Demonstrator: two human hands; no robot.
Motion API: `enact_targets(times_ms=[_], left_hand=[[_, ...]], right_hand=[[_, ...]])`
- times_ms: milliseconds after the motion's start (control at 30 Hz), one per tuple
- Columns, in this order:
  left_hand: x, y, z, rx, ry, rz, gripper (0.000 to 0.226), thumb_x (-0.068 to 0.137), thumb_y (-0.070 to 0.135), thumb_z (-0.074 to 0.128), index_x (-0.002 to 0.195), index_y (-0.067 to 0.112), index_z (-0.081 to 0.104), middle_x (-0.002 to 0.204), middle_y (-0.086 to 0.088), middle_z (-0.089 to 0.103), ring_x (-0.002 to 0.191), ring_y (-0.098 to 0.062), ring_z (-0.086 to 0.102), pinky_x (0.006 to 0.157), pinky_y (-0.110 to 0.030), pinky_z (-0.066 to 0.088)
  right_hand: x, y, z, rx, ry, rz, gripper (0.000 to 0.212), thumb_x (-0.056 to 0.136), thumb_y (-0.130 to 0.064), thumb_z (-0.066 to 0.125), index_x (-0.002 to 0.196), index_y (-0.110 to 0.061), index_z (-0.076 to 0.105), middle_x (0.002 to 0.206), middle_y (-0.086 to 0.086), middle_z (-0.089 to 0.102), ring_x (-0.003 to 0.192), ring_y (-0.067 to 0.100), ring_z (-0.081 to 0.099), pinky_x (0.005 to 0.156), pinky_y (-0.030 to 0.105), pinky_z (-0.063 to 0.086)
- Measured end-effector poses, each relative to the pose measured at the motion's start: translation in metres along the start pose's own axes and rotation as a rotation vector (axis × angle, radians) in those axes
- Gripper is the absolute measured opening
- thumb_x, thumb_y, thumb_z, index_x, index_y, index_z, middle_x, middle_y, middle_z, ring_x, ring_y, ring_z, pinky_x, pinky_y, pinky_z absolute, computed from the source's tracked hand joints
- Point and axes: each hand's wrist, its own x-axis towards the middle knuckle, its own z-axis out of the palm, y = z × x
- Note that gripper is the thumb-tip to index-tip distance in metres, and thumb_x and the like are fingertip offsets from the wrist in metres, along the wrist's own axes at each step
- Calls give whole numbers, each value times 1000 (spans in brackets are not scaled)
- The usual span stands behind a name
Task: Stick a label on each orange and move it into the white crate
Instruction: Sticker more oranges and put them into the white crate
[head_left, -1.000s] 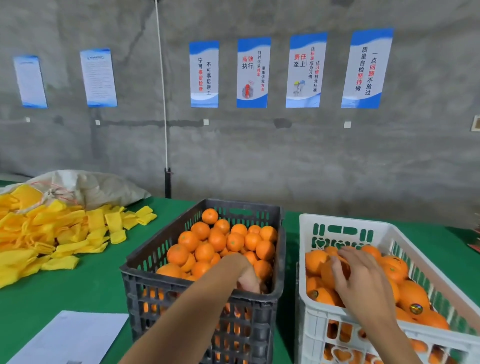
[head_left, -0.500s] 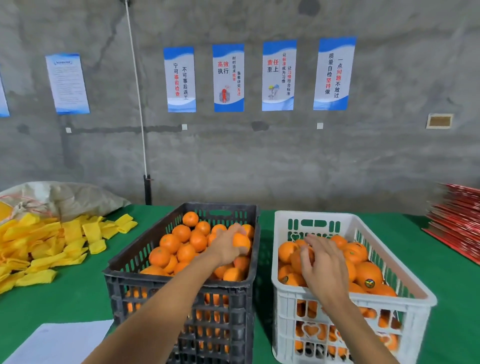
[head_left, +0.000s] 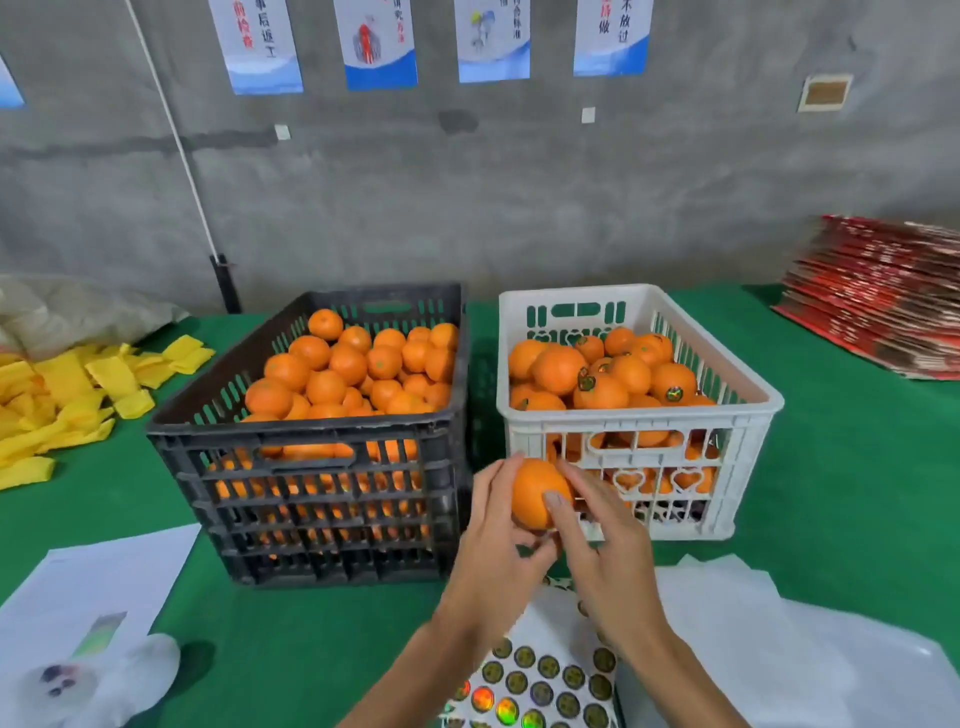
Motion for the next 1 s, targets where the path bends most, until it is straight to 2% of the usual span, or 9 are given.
enact_targets(times_ms=[67,167,233,300,400,600,700,833,1000], left_hand=[[-23,-23,23,-68,-14,-166,75,96,18,75,144,54,30,150,11,29,110,9,62,91,-13,53],[-48,-48,42,-63,11,-268,73,94,24,79,144,45,30,144,7,35,112,20,54,89,-3,46],[-56,-58,46,-114,99,-345,74,94,28,78,150,38,30,146,4,37,117,8,58,94,-10,49],[-60,-62,47,-199,204,-429,79,94,31,78,155,32,27,150,-2,42,120,-12,63,101,-26,54],[-66,-63,51,-200,295,-445,81,96,31,75,158,29,23,149,-4,43,115,-14,66,91,-20,56],[-73,-64,51,-104,270,-399,79,96,28,76,157,21,28,144,1,40,113,18,54,82,0,45],[-74,-64,50,-109,280,-389,78,95,30,77,156,22,29,144,-3,44,113,12,58,82,-2,47],[-76,-66,50,-157,283,-370,76,95,31,76,154,31,28,144,-3,45,117,-14,66,85,-7,51],[-78,-68,50,-194,262,-354,73,94,31,77,147,44,28,143,0,46,116,-13,67,89,-13,54]], right_hand=[[-26,24,-6,-27,-95,136,36,101,-29,62,136,-24,64,140,-7,62,129,12,59,108,33,49],[-50,54,-22,-274,-214,126,36,104,-30,55,136,-17,65,140,-12,56,134,16,54,114,36,44],[-60,65,-29,-428,-276,144,53,101,-51,51,141,-19,62,142,-15,53,137,14,48,116,26,35],[-68,75,-28,-563,-340,143,70,96,-68,51,147,-20,55,153,-10,49,143,13,40,117,21,23],[-77,85,-19,-682,-435,86,75,95,-72,49,150,-21,52,159,-5,44,148,15,35,120,21,14],[-64,92,-12,-712,-415,35,55,98,-61,55,135,-22,67,143,-2,59,131,21,49,110,33,37],[-57,92,-10,-704,-419,13,44,98,-56,60,122,-24,76,131,-4,65,118,22,55,100,37,43],[-60,93,-9,-628,-363,-12,29,95,-46,70,108,-24,81,112,-7,69,103,19,57,90,36,47],[-52,95,-6,-259,-279,299,9,91,-34,76,87,-30,83,99,-17,67,105,4,53,94,27,44]])
